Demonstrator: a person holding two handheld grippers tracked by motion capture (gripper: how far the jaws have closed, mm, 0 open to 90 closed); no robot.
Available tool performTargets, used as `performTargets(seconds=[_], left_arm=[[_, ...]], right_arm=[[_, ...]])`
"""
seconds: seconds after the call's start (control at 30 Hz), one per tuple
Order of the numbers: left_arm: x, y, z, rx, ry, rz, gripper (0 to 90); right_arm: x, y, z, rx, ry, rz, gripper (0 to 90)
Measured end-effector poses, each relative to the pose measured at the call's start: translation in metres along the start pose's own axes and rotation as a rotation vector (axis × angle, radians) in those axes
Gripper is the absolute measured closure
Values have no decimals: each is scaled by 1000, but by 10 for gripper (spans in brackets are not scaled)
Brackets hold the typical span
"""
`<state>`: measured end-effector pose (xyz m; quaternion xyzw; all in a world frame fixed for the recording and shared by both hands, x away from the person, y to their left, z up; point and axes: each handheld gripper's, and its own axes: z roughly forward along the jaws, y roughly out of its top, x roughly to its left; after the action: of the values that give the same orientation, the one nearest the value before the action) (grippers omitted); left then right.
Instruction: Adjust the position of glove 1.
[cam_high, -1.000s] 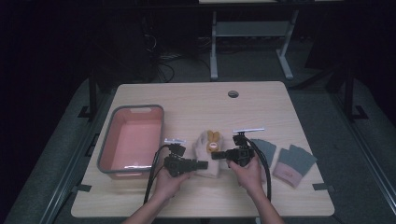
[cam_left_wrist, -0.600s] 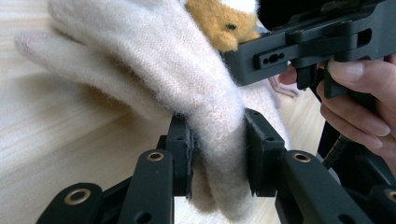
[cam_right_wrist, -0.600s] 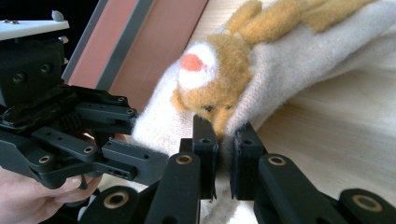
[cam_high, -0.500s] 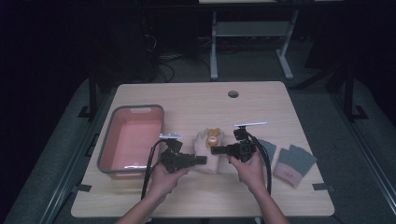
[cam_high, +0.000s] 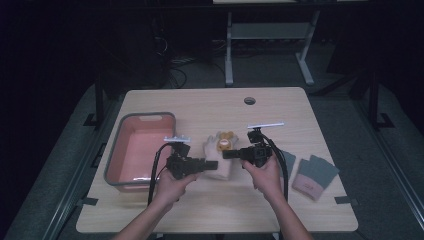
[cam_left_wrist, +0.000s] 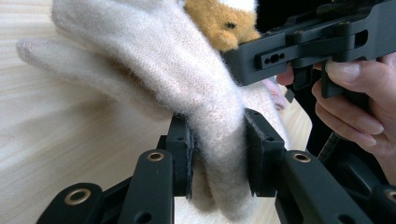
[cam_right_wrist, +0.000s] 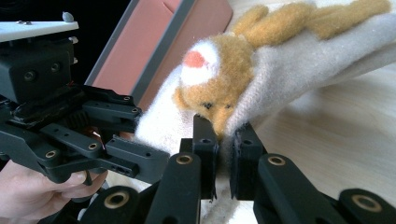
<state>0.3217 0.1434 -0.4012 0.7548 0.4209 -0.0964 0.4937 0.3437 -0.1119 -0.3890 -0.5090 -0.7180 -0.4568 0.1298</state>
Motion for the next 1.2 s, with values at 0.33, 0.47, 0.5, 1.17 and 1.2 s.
performTargets(seconds=[0.33,0.47,0.5,1.17,1.2], left_arm=[[1,11,-14,-15,0,8,666],[1,14,-19,-22,1,5,665],[2,15,-20,-24,-1,6,666],[6,31,-49,-52,12,12,666],[6,31,-50,-53,15,14,666]], right_arm=[[12,15,1,3,12,-19,829],[15,20,1,-2,22,-24,829],[16,21,1,0,25,-23,829],[38,45,10,2,48,-60,829],[38,46,11,3,50,-59,830]])
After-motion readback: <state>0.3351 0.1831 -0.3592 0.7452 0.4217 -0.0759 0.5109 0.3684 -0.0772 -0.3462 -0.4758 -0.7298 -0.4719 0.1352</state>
